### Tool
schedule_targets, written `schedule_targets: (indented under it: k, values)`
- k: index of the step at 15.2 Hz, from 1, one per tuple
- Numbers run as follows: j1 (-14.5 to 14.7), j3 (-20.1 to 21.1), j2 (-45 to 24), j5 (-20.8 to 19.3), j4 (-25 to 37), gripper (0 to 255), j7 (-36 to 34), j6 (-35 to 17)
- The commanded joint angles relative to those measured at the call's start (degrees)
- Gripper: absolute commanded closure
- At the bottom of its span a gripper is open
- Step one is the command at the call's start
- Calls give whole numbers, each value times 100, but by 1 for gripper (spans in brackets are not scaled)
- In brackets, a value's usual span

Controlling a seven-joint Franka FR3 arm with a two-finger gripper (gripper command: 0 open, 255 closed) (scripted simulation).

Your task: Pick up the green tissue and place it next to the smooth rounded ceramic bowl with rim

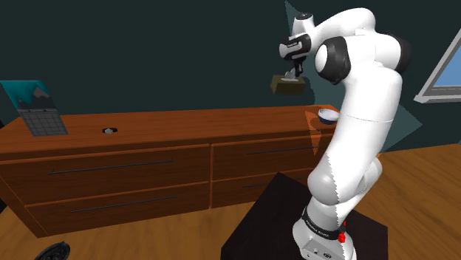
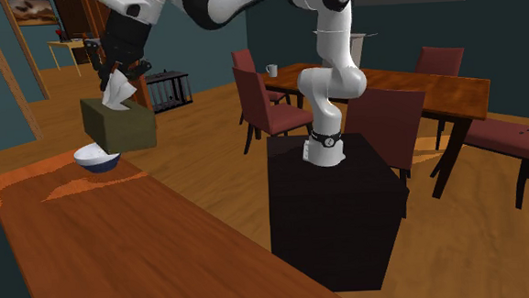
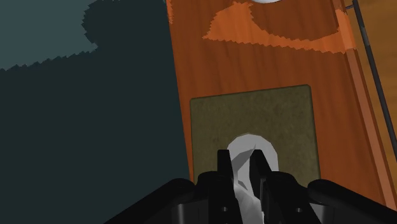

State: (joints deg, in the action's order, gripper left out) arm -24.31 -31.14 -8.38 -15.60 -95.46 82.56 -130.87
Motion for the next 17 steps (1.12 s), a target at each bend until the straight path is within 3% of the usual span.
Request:
schedule_targets:
  k: [1, 10, 17]
  values:
    - [-220, -65, -185, 291, 176, 255, 384, -76]
    - [-1501, -69, -1220, 1694, 1406, 255, 2035, -28]
    - [-1455, -54, -1225, 1658, 870, 255, 1968, -562]
